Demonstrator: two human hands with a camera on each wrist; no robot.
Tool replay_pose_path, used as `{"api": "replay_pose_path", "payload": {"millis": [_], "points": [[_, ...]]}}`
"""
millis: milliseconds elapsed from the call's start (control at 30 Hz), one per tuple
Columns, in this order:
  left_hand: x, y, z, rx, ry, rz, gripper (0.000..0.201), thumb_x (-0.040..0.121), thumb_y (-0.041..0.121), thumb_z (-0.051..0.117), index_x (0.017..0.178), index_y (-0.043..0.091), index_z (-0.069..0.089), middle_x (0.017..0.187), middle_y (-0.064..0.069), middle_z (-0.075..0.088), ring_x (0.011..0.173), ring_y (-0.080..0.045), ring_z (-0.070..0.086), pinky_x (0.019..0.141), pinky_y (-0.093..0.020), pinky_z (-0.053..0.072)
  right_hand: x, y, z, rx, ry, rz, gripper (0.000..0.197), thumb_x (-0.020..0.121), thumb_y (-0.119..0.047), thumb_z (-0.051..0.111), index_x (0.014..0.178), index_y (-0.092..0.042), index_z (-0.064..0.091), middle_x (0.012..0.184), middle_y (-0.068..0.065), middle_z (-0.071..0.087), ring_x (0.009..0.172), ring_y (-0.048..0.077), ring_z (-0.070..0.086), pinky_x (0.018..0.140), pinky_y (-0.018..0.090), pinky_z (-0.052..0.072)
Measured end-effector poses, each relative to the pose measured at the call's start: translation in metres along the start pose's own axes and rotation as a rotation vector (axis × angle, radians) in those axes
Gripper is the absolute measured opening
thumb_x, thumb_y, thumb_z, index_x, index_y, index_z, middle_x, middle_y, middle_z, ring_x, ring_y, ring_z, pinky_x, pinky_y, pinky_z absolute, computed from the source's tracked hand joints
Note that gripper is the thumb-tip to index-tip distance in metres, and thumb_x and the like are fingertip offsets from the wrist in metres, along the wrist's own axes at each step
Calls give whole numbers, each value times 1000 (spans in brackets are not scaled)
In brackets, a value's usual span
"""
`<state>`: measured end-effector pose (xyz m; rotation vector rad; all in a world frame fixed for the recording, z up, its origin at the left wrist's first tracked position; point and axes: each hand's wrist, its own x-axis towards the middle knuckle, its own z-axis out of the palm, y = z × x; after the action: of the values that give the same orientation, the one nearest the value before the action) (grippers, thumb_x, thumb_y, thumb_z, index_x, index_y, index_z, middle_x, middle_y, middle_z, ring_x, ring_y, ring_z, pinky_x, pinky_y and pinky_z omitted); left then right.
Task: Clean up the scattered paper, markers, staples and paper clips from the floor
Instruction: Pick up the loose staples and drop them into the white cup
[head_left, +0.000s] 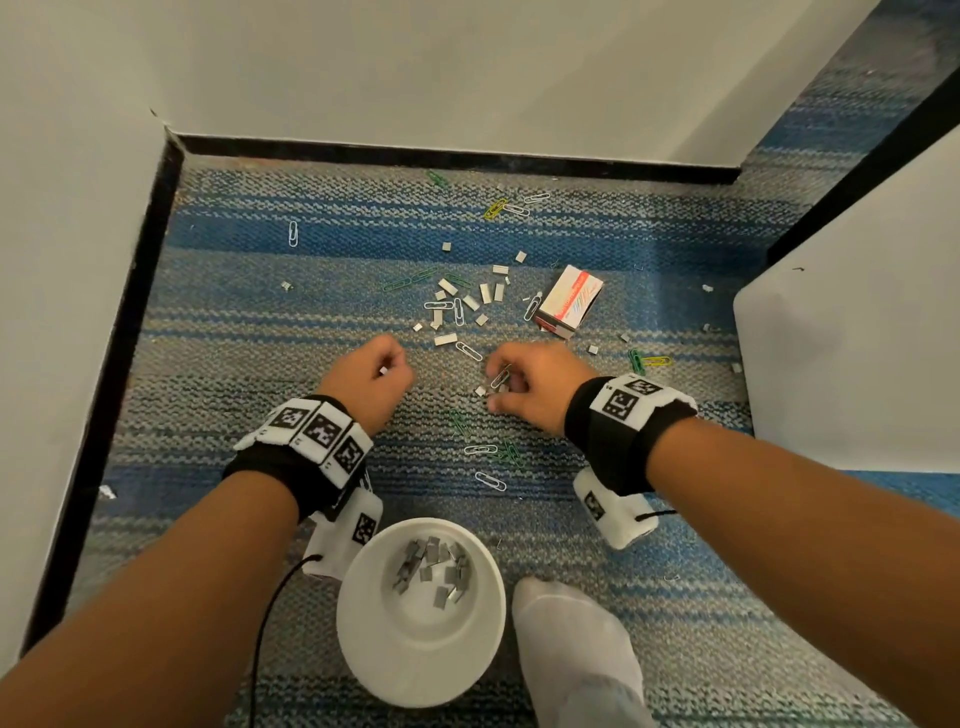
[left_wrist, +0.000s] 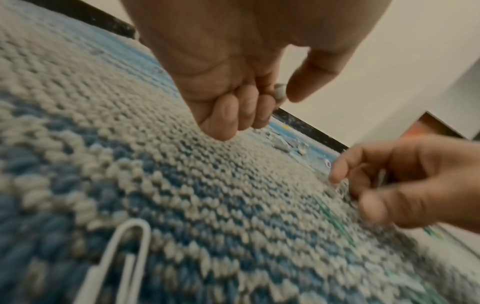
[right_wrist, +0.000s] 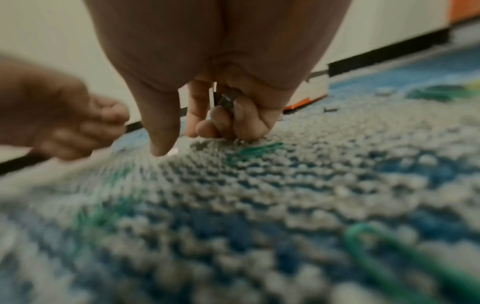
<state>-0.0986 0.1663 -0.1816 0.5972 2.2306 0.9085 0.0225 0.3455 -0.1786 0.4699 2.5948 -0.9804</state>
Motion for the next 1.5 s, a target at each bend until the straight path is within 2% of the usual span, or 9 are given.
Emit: {"api": "replay_pose_path", "payload": {"millis": [233, 400, 633, 733, 867, 1033, 1200, 1333, 1500], "points": [[-14, 7, -28, -107, -68, 46, 14, 62, 22, 39, 50, 25, 47, 40, 10, 41, 47, -15, 32, 50, -26, 24, 3, -10, 0, -142, 8, -70, 8, 88, -17, 59, 93, -21, 64, 97, 1, 64, 90, 18, 58, 86, 32, 49], [-58, 39, -29, 62, -244, 276, 17, 63, 43, 36, 57, 28, 41, 51, 7, 40, 51, -2, 38, 52, -18, 29, -2, -8, -4, -212, 21, -43, 15, 85, -29, 65, 94, -18, 59, 94, 0, 58, 91, 19, 54, 76, 25, 40], [-124, 53, -14, 98, -498, 368, 29, 61, 35, 36, 67, 21, 60, 57, 8, 58, 54, -1, 51, 54, -11, 35, -6, -12, -2, -176, 28, 54, 17, 90, -33, 59, 92, -16, 61, 93, 5, 65, 88, 23, 60, 78, 32, 49], [-130, 52, -20, 112, -509, 361, 42, 61, 37, 33, 83, 25, 68, 69, 0, 70, 60, -13, 60, 59, -24, 46, -10, -14, 0, 48, 83, 91, 10, 88, -27, 57, 80, -21, 55, 76, -3, 59, 74, 18, 55, 63, 25, 44], [-133, 46, -16, 10, -465, 323, 39, 70, 36, 37, 100, 35, 61, 87, 11, 74, 78, -11, 70, 76, -30, 54, -8, -20, 2, 109, 95, 89, 9, 87, -14, 52, 91, -19, 59, 86, 0, 61, 78, 18, 57, 74, 26, 47], [-125, 39, -14, -66, -270, 322, 32, 76, 15, 51, 95, 38, 61, 84, 13, 71, 73, -15, 67, 67, -17, 51, 3, -28, 14, -291, -32, -74, 18, 91, -15, 53, 108, -15, 58, 116, 10, 60, 104, 28, 57, 90, 36, 47], [-114, 32, -24, -66, -23, 286, 10, 77, 37, 54, 80, 35, 63, 66, 18, 63, 56, -2, 53, 56, -12, 41, -6, -37, 4, -34, -41, 18, 16, 93, -20, 48, 95, -11, 62, 93, 7, 66, 84, 21, 60, 76, 28, 45], [-104, 24, -33, -73, 87, 244, 30, 77, 51, 41, 80, 29, 60, 55, 10, 52, 54, -11, 46, 57, -30, 41, -41, -72, -20, 527, -223, 40, 23, 92, -22, 38, 79, -11, 54, 68, 1, 57, 53, 13, 44, 50, 23, 40], [-84, 21, -40, 73, 86, 253, 26, 74, 54, 40, 75, 33, 56, 55, 10, 52, 53, -5, 46, 54, -20, 37, -96, -115, -9, 224, -390, -333, 11, 84, -14, 50, 81, -19, 59, 77, 0, 62, 70, 14, 55, 72, 30, 46]]}}
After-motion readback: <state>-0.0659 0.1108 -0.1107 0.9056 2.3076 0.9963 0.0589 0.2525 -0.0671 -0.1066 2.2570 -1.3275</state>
